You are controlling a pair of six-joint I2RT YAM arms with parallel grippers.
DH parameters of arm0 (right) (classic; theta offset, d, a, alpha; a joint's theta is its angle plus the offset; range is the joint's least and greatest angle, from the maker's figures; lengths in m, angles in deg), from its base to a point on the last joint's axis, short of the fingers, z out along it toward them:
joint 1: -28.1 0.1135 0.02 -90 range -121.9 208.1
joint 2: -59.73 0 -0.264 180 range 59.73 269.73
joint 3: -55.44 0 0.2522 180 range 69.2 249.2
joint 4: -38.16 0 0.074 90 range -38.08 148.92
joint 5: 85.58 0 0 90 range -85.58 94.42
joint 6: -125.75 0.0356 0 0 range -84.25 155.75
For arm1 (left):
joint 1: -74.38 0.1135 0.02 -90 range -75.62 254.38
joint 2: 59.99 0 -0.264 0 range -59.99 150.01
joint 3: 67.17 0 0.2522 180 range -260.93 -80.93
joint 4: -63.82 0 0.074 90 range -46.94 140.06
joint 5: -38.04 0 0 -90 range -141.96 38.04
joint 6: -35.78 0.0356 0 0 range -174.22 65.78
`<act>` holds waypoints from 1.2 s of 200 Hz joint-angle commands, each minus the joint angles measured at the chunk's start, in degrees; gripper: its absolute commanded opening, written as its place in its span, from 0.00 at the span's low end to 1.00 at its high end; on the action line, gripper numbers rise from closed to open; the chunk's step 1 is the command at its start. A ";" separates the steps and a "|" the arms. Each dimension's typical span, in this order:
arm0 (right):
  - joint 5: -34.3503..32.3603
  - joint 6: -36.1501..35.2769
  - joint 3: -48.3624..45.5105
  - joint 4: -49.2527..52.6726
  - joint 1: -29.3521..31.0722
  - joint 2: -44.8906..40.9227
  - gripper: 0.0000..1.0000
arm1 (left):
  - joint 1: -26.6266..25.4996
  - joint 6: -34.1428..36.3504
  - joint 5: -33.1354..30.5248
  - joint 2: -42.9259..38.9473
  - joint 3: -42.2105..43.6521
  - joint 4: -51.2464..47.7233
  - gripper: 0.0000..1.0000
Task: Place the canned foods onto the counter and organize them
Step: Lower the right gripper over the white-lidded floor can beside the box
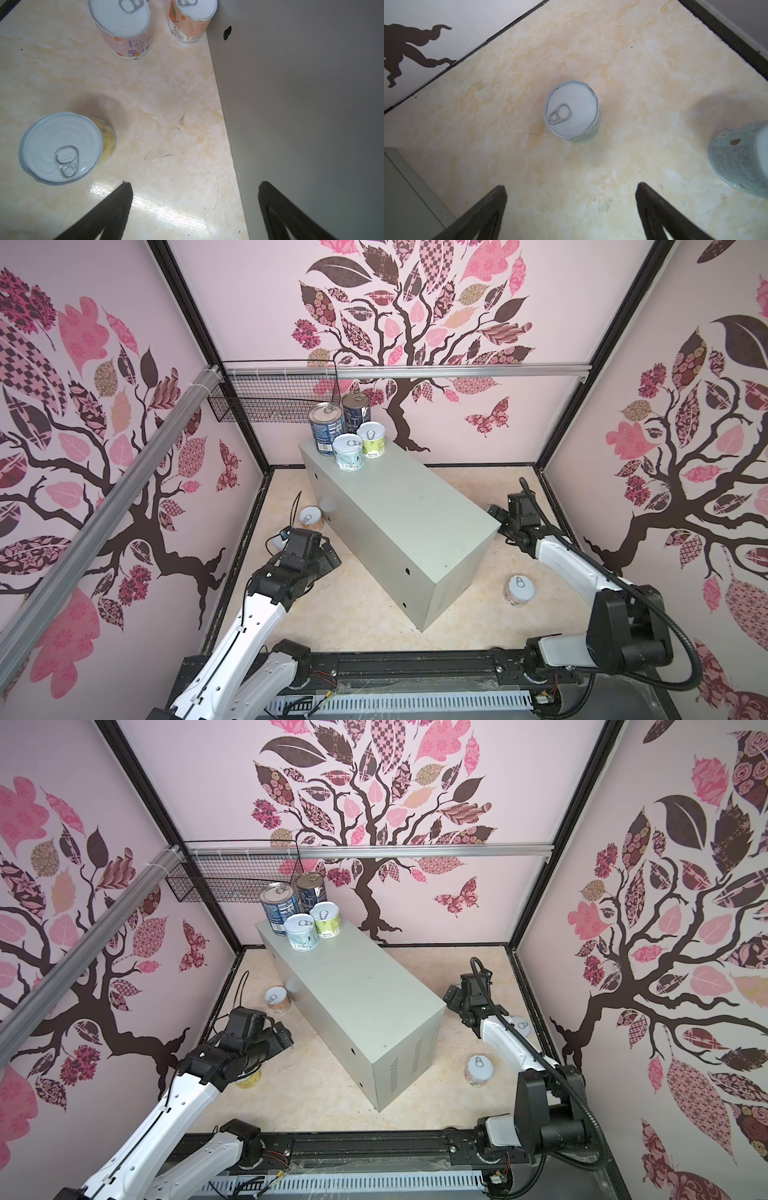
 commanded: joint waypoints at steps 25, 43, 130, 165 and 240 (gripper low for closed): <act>-2.41 -1.72 5.44 -2.09 -0.75 8.71 1.00 | 5.61 1.80 6.47 1.66 2.51 3.87 0.98; -2.56 -2.20 7.55 -2.00 -0.81 11.99 1.00 | 8.23 2.88 8.82 2.03 2.62 4.13 0.98; -3.13 -3.87 15.93 -0.50 -1.34 23.29 1.00 | 8.55 4.40 9.50 2.96 3.77 6.81 0.98; -2.16 -4.44 18.76 0.45 -1.84 26.97 1.00 | 8.55 6.32 11.37 4.13 3.23 6.89 0.98; -0.35 -6.41 21.71 2.30 -2.55 31.79 0.94 | 8.59 6.93 13.76 6.28 3.06 7.80 0.98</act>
